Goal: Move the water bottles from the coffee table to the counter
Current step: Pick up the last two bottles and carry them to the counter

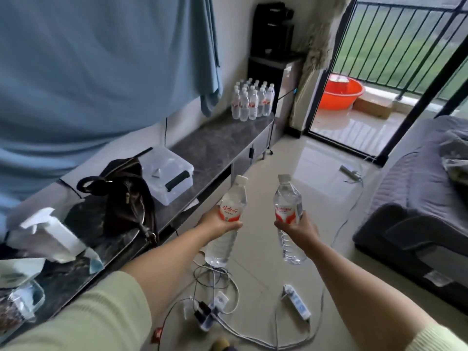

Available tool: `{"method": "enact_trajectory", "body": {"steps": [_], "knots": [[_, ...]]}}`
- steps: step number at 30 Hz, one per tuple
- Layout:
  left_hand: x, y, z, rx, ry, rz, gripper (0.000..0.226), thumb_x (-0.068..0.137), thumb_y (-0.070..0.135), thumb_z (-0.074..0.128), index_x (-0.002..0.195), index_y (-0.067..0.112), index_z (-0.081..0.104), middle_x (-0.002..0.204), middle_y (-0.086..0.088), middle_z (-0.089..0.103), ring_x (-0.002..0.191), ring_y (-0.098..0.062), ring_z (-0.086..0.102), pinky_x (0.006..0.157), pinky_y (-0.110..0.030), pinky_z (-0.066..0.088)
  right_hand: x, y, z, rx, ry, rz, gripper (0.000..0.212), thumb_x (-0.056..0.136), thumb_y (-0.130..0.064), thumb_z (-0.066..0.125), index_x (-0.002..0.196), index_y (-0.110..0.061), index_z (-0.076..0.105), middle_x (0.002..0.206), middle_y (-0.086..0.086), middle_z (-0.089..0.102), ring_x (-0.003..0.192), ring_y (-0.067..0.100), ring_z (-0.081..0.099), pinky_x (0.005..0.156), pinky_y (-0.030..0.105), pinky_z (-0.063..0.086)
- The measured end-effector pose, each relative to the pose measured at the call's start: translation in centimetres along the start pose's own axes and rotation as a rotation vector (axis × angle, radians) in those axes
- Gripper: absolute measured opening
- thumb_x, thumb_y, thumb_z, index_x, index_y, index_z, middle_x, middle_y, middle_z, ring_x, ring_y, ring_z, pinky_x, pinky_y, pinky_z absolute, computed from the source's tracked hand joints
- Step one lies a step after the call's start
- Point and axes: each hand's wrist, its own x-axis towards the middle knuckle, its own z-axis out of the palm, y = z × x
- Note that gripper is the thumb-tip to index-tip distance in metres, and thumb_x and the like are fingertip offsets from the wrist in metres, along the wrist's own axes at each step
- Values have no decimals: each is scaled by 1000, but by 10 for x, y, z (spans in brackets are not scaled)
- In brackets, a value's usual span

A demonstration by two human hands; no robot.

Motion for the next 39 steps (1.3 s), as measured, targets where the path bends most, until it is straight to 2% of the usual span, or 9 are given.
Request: {"method": "enact_trajectory", "body": {"steps": [3, 8, 14, 21, 23, 25, 28, 33, 39], "knots": [[49, 15, -12, 43, -19, 7, 51, 67, 44, 83, 109, 24, 63, 104, 0, 70, 101, -21, 64, 94, -40, 51, 39, -14, -3, 19, 45, 23, 55, 66, -39, 84, 111, -19, 58, 98, 0, 70, 83, 19, 62, 72, 27, 40], [113, 36, -20, 46, -58, 18, 32, 68, 40, 83, 87, 28, 61, 89, 7, 68, 92, -17, 65, 87, -33, 52, 90, -26, -10, 53, 93, 67, 59, 66, -39, 84, 114, -18, 56, 100, 2, 68, 83, 18, 60, 71, 27, 40], [197, 71, -10, 15, -77, 12, 40, 65, 36, 86, 97, 24, 65, 98, 0, 71, 94, -18, 65, 91, -34, 52, 173, -45, -25, 42, 76, 69, 60, 67, -39, 84, 115, -17, 56, 102, 3, 69, 91, 23, 64, 77, 30, 46], [326, 122, 17, -19, -15, -31, 30, 63, 31, 87, 80, 28, 63, 86, 6, 69, 91, -17, 67, 87, -32, 53, 315, -67, -51, 36, 22, 41, 59, 68, -38, 84, 113, -18, 51, 99, 0, 65, 84, 20, 59, 74, 28, 42], [364, 146, 24, -36, 7, -62, 30, 64, 30, 87, 82, 25, 64, 90, 2, 70, 92, -19, 67, 89, -34, 53, 360, -75, -66, 14, -10, 32, 57, 68, -40, 83, 111, -20, 51, 96, -2, 63, 83, 17, 59, 69, 27, 41], [395, 169, 31, -46, 22, -73, 31, 65, 32, 87, 85, 26, 64, 90, 3, 69, 90, -19, 66, 85, -30, 51, 397, -82, -84, -8, -13, 18, 55, 68, -40, 83, 109, -23, 50, 94, -4, 62, 80, 15, 58, 62, 25, 40], [429, 193, 43, -58, 1, -82, 29, 67, 34, 85, 85, 26, 63, 87, 6, 68, 88, -17, 64, 79, -26, 48, 439, -85, -107, -27, 16, 32, 54, 67, -38, 83, 105, -23, 49, 92, -3, 62, 79, 16, 57, 63, 27, 38], [493, 230, 52, -93, -8, -79, 27, 68, 30, 85, 82, 25, 62, 87, 5, 68, 83, -12, 64, 81, -26, 50, 512, -98, -130, -21, 30, 37, 54, 66, -38, 85, 103, -24, 48, 89, -5, 61, 73, 10, 54, 57, 23, 37], [596, 254, 56, -150, -16, -125, 39, 69, 30, 85, 100, 20, 64, 99, -1, 69, 97, -20, 65, 91, -35, 52, 609, -111, -129, -13, 3, 61, 56, 67, -34, 86, 108, -20, 49, 95, -1, 63, 85, 19, 59, 72, 29, 42]]}}
